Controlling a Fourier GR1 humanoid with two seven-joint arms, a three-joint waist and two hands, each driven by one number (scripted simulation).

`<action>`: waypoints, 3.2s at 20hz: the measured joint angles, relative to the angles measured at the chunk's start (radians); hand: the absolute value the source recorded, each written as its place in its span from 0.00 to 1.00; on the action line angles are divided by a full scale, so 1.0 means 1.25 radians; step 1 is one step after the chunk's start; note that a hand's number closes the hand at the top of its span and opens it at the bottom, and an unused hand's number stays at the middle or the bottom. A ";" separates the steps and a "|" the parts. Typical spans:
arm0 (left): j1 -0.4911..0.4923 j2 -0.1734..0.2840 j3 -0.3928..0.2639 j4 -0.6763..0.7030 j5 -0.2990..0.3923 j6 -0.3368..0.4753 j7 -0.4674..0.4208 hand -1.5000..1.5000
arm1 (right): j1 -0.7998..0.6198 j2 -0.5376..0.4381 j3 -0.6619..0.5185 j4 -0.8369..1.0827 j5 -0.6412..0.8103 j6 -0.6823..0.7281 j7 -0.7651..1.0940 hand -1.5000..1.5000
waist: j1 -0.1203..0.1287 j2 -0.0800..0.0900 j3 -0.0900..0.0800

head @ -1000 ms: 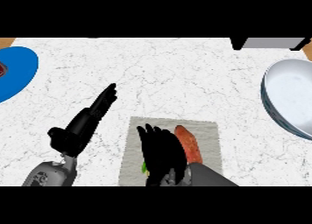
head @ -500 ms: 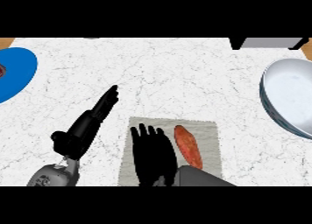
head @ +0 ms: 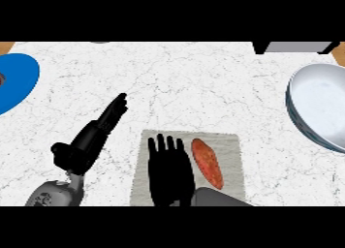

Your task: Pick the lemon from the placemat and place it in the bowl

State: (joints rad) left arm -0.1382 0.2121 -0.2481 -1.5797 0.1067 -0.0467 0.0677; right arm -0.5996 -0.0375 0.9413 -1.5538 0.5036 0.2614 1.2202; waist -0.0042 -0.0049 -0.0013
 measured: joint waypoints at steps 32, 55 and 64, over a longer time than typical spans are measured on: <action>0.013 -0.049 0.034 0.007 -0.051 -0.042 -0.014 0.50 | 0.130 -0.004 -0.056 0.096 0.212 -0.055 -0.172 1.00 | 0.005 0.000 0.001; 0.015 -0.062 0.053 -0.005 -0.061 -0.051 0.005 0.50 | 0.183 -0.365 -0.476 -0.363 0.206 -0.119 -0.347 1.00 | -0.005 0.001 0.001; 0.005 -0.061 0.073 0.010 -0.062 -0.076 -0.004 0.50 | 0.179 -0.383 -0.669 -0.318 0.165 -0.113 -0.410 1.00 | 0.003 0.004 0.001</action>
State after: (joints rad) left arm -0.1325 0.1362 -0.1569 -1.5669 0.0286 -0.1415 0.0622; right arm -0.3758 -0.5167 0.1056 -1.9517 0.7099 0.1199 0.7073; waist -0.0001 -0.0003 0.0000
